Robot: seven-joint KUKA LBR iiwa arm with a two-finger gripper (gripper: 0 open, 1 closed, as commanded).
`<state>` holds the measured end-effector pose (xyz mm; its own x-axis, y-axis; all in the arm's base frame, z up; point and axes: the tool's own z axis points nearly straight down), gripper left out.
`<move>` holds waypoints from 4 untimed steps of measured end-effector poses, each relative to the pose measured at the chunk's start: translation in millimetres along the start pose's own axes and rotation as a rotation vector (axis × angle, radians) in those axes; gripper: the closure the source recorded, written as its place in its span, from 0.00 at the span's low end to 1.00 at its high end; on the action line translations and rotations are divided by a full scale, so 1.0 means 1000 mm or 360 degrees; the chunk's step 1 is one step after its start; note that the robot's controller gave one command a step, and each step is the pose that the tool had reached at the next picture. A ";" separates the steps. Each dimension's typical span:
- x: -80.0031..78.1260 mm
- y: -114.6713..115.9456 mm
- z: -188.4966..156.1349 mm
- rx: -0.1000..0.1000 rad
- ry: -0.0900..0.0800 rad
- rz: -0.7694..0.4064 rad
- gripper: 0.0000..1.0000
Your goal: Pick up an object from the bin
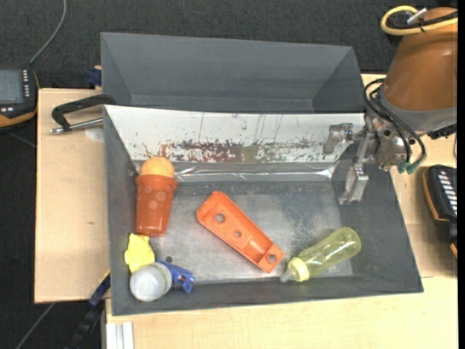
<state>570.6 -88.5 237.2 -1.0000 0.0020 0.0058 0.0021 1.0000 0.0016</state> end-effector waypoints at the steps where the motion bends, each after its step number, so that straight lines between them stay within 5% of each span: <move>1: -0.001 0.000 -0.005 0.0002 -0.0014 -0.0003 0.00; 2: 0.013 0.026 0.027 0.0004 -0.0018 -0.0123 0.00; 3: 0.031 0.060 0.057 0.0000 -0.0012 -0.0045 0.00; 4: 0.027 0.077 0.085 0.0000 -0.0016 -0.0009 0.00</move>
Offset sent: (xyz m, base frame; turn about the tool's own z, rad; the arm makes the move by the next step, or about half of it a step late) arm -0.0477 0.0854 -0.0979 -0.2405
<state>543.5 -11.7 152.3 -1.0000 -0.0037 -0.0040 -0.0037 1.0000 0.0013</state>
